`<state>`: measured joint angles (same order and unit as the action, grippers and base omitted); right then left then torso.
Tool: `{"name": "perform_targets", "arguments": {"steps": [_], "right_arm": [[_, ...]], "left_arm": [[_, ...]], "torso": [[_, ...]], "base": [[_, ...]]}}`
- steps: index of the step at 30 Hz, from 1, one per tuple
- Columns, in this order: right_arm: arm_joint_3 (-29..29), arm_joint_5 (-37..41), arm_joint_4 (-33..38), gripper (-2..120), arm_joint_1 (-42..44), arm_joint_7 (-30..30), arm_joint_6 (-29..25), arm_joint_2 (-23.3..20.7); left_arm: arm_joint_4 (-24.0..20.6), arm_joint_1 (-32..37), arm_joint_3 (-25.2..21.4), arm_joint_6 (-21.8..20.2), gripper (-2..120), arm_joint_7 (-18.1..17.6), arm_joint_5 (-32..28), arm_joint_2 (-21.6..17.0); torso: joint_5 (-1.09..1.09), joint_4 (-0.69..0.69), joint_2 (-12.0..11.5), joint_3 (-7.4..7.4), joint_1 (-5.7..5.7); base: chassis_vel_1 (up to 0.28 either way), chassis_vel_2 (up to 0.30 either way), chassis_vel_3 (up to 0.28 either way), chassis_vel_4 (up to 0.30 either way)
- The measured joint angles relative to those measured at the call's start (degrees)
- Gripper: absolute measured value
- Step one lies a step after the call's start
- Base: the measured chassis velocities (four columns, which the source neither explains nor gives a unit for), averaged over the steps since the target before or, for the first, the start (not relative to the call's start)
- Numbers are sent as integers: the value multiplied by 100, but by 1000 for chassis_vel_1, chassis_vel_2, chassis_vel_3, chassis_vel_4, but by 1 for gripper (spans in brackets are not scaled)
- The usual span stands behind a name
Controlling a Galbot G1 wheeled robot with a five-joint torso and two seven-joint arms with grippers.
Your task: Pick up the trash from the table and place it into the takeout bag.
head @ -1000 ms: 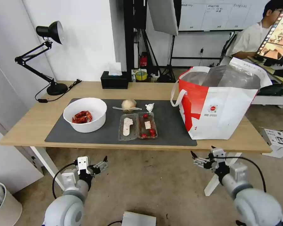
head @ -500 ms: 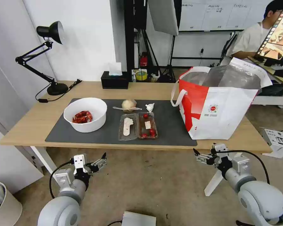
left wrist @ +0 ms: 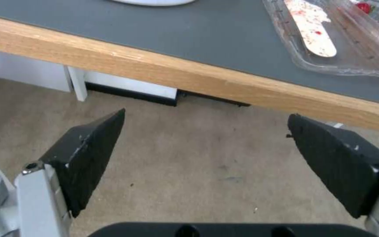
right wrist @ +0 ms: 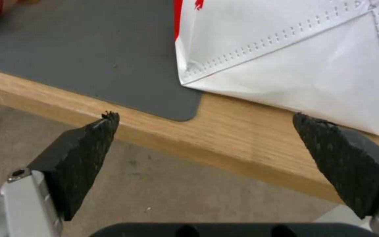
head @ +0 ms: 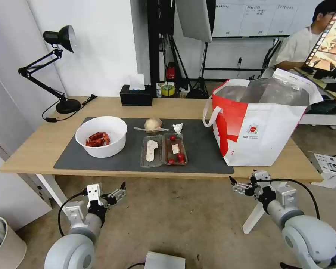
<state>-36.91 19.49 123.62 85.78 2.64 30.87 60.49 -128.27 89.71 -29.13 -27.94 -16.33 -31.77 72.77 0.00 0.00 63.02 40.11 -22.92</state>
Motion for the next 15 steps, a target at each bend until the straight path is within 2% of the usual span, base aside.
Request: {"name": "perform_targets", "arguments": {"steps": [8, 15], "right_arm": [[27, -4, -16, 100, -34, -6, -5, -1], [48, -10, -23, 100, -37, -24, -15, 12]], "left_arm": [[2, -65, 30, 12, 100, -40, -164, -5], [-74, -248, 169, 103, 100, -433, -1011, 3]], "torso": [[0, 0, 0, 0, 0], [0, 0, 0, 0, 0]], "base": [[0, 0, 0, 0], [0, 0, 0, 0]]}}
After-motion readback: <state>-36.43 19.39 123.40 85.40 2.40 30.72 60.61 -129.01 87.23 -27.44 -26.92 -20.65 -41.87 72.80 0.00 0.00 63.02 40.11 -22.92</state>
